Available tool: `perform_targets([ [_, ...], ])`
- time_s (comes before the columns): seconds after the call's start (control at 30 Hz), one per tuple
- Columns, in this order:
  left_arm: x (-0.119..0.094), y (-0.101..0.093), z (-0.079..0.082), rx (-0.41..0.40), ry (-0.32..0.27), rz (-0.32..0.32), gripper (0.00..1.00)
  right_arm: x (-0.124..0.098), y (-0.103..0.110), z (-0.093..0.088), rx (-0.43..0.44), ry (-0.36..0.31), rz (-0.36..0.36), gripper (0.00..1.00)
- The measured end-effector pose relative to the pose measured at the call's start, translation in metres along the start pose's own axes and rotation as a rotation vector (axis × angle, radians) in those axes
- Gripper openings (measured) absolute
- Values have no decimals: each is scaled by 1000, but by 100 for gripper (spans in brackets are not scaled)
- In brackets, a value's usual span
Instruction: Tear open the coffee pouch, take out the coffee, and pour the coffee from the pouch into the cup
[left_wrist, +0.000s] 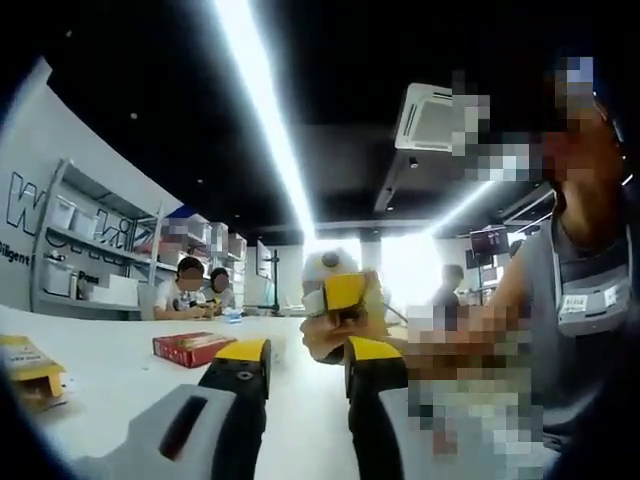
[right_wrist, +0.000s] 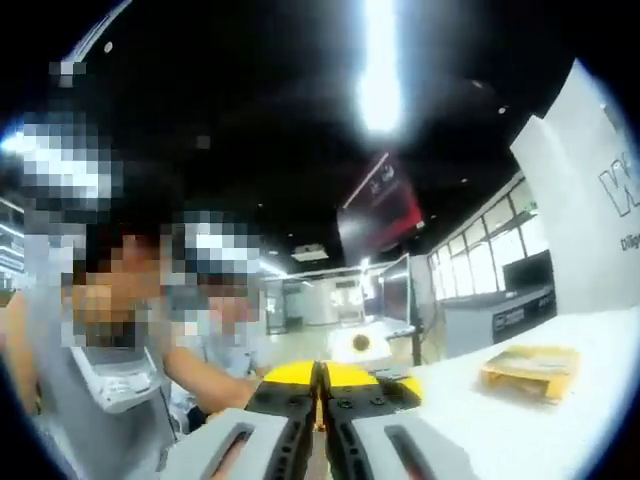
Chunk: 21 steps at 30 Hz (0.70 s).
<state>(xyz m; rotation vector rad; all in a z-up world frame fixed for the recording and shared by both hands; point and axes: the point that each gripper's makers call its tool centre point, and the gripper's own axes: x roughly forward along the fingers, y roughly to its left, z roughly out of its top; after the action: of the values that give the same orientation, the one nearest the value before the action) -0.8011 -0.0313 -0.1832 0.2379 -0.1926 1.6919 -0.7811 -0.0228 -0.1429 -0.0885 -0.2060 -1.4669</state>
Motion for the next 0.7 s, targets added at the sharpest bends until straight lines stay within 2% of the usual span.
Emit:
perform_targets([
  [0.1, 0, 0, 0, 1, 3, -3, 32, -7, -16, 6, -15, -41, -89, 2],
  [0.13, 0, 0, 0, 0, 2, -4, 32, -8, -13, 7, -17, -37, -75, 2],
  [0.17, 0, 0, 0, 0, 1, -4, 32, -7, -3, 8, -17, -31, -23, 2],
  [0.2, 0, 0, 1, 3, 0, -2, 31, -5, 2, 9, -25, -29, -3, 2],
  [0.27, 0, 1, 2, 7, -1, 0, 31, -2, 17, 14, -33, -48, 56, 2],
  [0.37, -2, 3, 3, 9, -5, 5, 31, -3, 9, 15, -34, -42, 13, 2],
  [0.47, -2, 4, 5, 11, -9, 9, 31, -9, -20, 14, -38, -41, -122, 2],
  [0.53, -3, 5, 6, 12, -10, 11, 30, -13, -27, 17, -33, -57, -156, 2],
  [0.6, -3, 5, 7, 11, -13, 12, 30, -13, -22, 16, -38, -32, -127, 2],
  [0.67, -3, 6, 7, 10, -15, 12, 30, -6, 4, 23, -47, -59, -6, 2],
  [0.7, -3, 5, 7, 11, -15, 12, 30, -5, 8, 24, -47, -64, 11, 2],
])
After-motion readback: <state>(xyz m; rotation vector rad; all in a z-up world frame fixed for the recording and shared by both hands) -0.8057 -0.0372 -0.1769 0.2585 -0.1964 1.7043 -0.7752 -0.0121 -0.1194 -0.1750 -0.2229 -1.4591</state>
